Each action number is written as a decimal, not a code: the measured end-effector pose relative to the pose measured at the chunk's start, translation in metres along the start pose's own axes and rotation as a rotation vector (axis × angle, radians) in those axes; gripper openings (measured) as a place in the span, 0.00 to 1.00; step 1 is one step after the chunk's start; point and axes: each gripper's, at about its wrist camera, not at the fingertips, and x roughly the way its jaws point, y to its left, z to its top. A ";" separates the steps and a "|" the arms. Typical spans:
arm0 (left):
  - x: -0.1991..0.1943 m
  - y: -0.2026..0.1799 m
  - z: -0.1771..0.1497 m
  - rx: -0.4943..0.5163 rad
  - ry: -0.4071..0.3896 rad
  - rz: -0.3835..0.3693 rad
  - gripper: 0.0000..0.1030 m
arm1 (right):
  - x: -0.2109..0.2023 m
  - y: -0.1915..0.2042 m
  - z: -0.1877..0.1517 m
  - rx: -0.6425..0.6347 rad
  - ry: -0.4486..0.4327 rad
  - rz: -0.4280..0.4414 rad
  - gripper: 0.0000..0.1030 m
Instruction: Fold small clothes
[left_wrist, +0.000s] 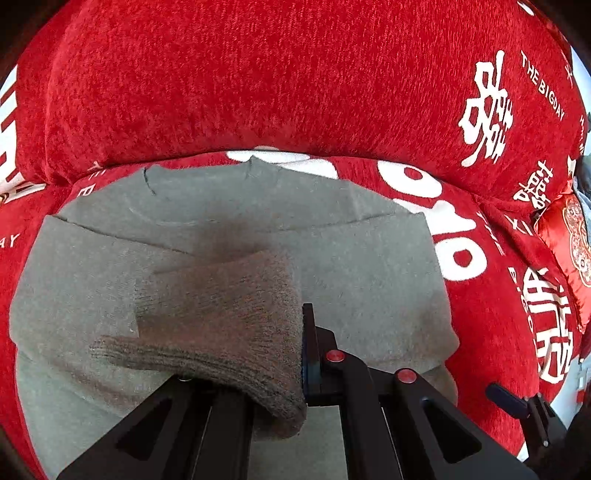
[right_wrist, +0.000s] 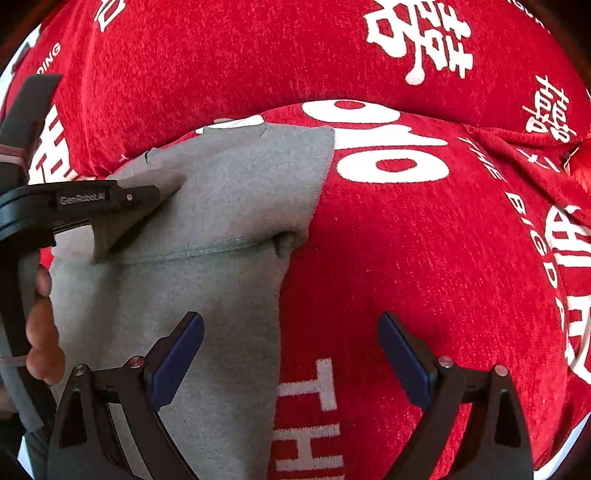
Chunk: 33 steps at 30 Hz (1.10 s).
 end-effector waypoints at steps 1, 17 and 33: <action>0.001 -0.002 0.002 0.000 -0.003 -0.002 0.04 | 0.001 -0.003 0.000 0.008 -0.002 0.008 0.93; 0.025 0.034 0.005 -0.222 0.216 -0.282 0.87 | -0.008 -0.008 0.001 0.035 -0.047 0.062 0.93; -0.075 0.076 0.008 -0.163 -0.019 -0.308 0.87 | -0.012 0.046 0.014 -0.119 -0.073 0.079 0.93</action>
